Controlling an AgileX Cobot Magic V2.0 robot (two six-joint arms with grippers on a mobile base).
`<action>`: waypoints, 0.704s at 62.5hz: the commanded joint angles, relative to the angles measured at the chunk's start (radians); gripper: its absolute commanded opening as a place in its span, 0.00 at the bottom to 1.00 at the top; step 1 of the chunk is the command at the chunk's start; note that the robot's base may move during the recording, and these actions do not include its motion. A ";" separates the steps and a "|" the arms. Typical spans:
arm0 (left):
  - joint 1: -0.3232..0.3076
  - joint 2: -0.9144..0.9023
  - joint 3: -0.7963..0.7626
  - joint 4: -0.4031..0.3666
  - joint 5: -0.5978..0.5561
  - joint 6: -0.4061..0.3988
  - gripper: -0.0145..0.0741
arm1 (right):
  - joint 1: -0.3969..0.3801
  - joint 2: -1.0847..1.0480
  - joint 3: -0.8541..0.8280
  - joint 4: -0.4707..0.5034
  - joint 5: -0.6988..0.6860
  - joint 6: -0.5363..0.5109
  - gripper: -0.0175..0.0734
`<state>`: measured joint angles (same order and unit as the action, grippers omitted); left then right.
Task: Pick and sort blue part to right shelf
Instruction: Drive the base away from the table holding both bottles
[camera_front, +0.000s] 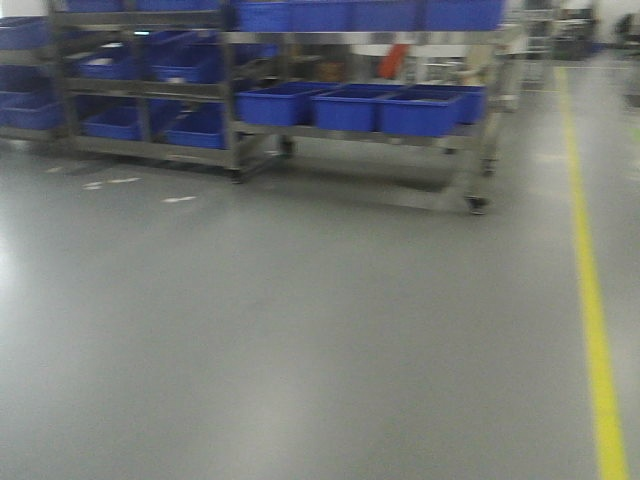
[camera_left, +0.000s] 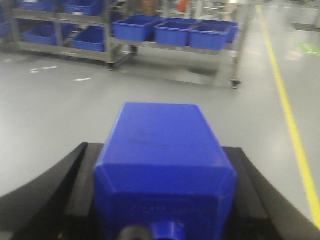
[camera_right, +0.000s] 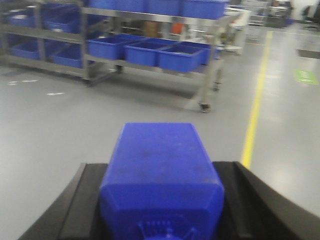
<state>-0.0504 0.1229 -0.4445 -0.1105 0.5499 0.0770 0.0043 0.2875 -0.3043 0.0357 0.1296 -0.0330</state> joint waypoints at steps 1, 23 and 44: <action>-0.003 0.013 -0.026 -0.008 -0.091 -0.006 0.54 | -0.006 0.006 -0.031 -0.007 -0.098 -0.008 0.53; -0.003 0.013 -0.026 -0.008 -0.091 -0.006 0.54 | -0.006 0.006 -0.031 -0.007 -0.098 -0.008 0.53; -0.003 0.013 -0.026 -0.008 -0.091 -0.006 0.54 | -0.006 0.006 -0.031 -0.007 -0.098 -0.008 0.53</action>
<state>-0.0504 0.1229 -0.4445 -0.1105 0.5499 0.0770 0.0043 0.2854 -0.3043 0.0357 0.1296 -0.0330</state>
